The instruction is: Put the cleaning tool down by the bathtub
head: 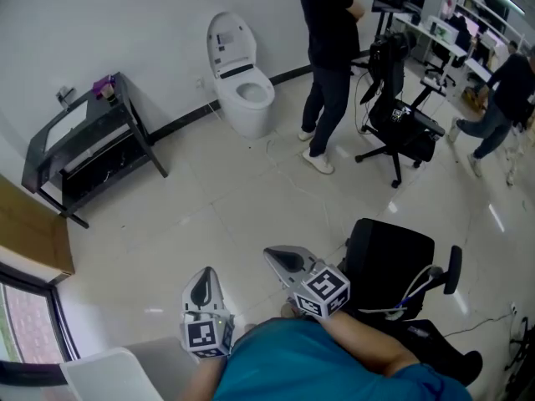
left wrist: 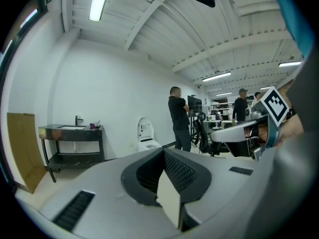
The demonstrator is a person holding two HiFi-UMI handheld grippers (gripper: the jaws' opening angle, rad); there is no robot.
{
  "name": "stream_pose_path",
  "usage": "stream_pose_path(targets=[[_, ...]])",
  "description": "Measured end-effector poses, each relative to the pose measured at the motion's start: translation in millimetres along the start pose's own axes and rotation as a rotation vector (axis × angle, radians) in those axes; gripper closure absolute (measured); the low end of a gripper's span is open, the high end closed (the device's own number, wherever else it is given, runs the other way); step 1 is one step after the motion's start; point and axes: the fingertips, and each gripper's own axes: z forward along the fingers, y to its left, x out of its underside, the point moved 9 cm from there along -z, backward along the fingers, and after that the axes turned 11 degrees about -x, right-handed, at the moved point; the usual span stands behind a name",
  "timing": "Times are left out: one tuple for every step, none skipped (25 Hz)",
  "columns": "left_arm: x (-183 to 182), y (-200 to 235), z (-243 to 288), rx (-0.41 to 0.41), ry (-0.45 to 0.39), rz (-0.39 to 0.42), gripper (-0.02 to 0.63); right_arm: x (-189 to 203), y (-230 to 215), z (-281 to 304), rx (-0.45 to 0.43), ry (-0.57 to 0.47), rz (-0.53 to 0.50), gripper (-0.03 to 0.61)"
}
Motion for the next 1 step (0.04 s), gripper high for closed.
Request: stream_pose_path(targets=[[0.1, -1.5, -0.4, 0.0, 0.0, -0.008, 0.611, 0.6, -0.2, -1.0, 0.0, 0.001, 0.001, 0.578]])
